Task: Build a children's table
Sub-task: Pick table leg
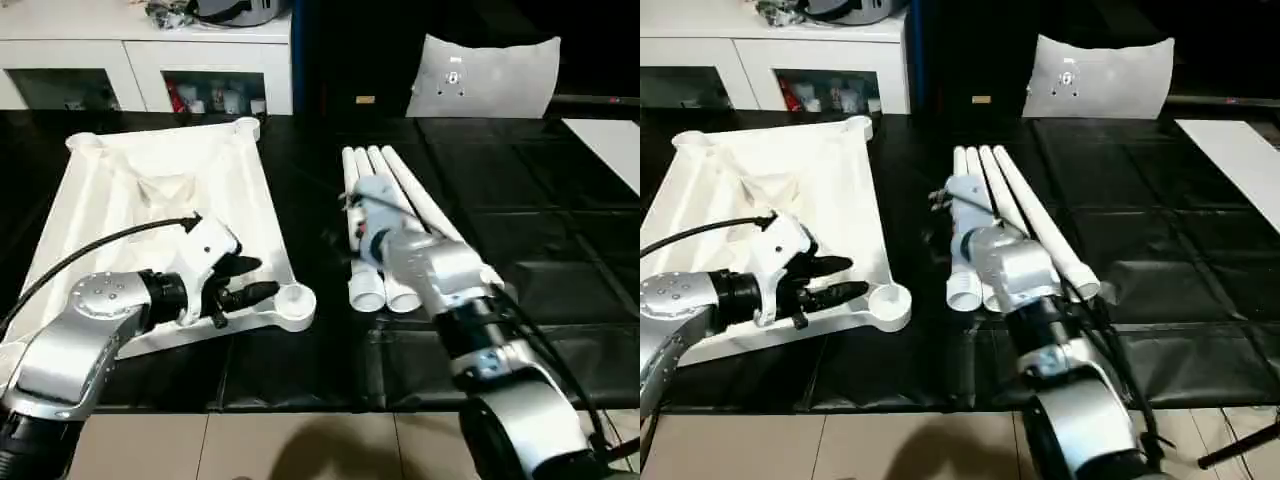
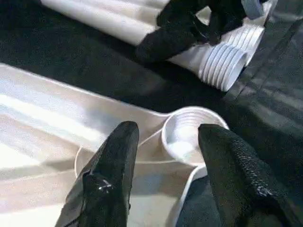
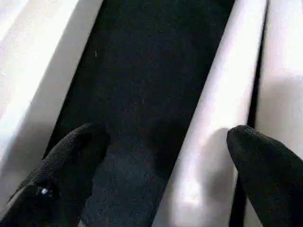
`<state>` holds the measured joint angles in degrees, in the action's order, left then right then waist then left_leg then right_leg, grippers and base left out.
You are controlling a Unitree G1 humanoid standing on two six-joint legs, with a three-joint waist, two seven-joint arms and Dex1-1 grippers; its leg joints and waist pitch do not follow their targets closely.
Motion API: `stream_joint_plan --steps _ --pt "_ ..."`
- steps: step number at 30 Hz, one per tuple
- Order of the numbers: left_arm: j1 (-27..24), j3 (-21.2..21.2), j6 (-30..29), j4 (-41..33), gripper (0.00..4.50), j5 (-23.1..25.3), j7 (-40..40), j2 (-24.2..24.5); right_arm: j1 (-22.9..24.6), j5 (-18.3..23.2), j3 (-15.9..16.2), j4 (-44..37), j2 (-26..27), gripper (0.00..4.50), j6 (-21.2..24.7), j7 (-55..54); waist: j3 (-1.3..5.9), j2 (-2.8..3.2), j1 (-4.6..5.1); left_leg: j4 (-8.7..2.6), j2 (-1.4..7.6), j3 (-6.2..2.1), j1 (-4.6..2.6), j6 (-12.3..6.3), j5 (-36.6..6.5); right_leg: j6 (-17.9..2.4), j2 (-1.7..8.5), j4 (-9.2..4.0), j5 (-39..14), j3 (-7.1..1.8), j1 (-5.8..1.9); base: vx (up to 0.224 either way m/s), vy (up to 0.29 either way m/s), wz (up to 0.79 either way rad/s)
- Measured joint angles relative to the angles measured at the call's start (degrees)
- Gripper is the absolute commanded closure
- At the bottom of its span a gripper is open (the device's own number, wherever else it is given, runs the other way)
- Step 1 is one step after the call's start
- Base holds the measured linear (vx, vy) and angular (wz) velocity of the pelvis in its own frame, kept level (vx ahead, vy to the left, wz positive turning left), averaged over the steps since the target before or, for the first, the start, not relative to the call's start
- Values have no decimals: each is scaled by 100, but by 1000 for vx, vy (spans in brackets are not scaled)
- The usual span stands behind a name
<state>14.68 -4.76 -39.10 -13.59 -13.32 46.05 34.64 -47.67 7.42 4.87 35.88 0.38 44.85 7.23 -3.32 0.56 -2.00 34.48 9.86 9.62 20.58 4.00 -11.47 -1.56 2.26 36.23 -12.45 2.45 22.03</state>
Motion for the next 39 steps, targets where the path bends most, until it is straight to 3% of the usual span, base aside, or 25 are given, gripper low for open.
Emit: stream_joint_plan --steps 11,13,22,25,39 --pt "-125 -10 -408 -271 198 -119 55 126 -337 -125 -77 607 94 0 -158 -202 1 -1 5 1 0 0 -2 1 1 0 0 3 1 -1 0 0 0 0" --pt "-125 -11 -483 -271 167 -187 65 128 -339 -124 -125 611 127 0 -162 -250 0 0 5 0 0 0 -3 1 1 0 0 3 1 -1 0 0 0 0" --pt "-113 -65 -614 -301 115 -266 101 162 -339 -33 -454 440 176 0 -105 -506 -3 6 5 0 0 0 0 1 0 0 0 2 1 1 2 0 0 0" --pt "-95 -97 -624 -301 78 -269 99 168 -339 -33 -513 427 185 0 -64 -628 -4 8 4 0 0 0 0 1 0 0 0 2 1 1 2 0 0 0" --pt "-32 -133 -663 -297 76 -274 68 168 -318 124 -761 802 329 0 184 -567 -5 9 16 -1 0 0 0 1 0 0 0 2 1 1 2 0 0 0"
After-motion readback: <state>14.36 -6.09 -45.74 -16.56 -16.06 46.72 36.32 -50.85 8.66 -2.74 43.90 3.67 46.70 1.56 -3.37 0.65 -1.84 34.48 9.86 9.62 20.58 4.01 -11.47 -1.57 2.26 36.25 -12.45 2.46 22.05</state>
